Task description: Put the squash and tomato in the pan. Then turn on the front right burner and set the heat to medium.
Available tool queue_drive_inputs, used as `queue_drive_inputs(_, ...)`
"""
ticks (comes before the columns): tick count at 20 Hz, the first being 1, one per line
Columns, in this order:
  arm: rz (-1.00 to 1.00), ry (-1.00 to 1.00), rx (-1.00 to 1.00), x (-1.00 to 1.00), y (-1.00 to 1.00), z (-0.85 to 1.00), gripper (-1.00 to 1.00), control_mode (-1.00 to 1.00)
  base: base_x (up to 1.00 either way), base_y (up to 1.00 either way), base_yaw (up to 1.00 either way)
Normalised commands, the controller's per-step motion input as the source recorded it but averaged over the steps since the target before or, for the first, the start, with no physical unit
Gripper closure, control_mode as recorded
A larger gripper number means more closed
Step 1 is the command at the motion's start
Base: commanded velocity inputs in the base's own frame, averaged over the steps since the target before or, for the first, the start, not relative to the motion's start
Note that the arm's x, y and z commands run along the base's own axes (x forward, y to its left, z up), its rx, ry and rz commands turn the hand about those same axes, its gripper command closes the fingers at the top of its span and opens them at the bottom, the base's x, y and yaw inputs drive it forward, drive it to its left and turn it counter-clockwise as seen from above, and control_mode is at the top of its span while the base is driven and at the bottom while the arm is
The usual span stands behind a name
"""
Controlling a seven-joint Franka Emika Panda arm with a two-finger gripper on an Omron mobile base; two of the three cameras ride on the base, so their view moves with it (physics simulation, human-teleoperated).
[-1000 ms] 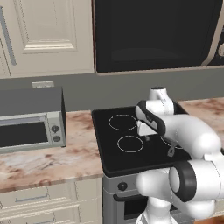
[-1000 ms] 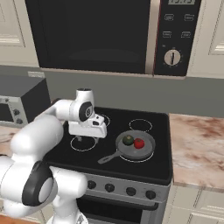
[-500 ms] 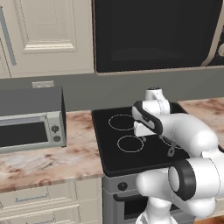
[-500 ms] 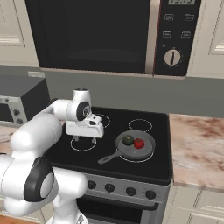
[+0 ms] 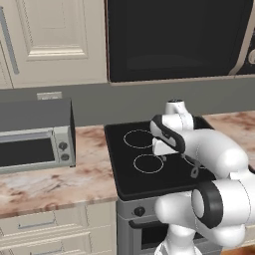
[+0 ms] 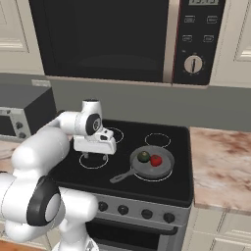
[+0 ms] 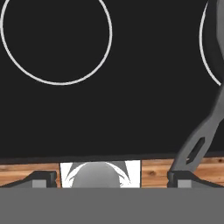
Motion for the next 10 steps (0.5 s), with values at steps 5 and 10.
queue_drive_inputs(5, 0.0, 0.0, 0.0, 0.0, 0.0, 0.0, -1.0, 1.0, -0.15, 0.0, 0.01)
queue_drive_inputs(10, 0.0, 0.0, 0.0, 0.0, 0.0, 0.0, -1.0, 1.0, -0.32, 0.13, 0.0)
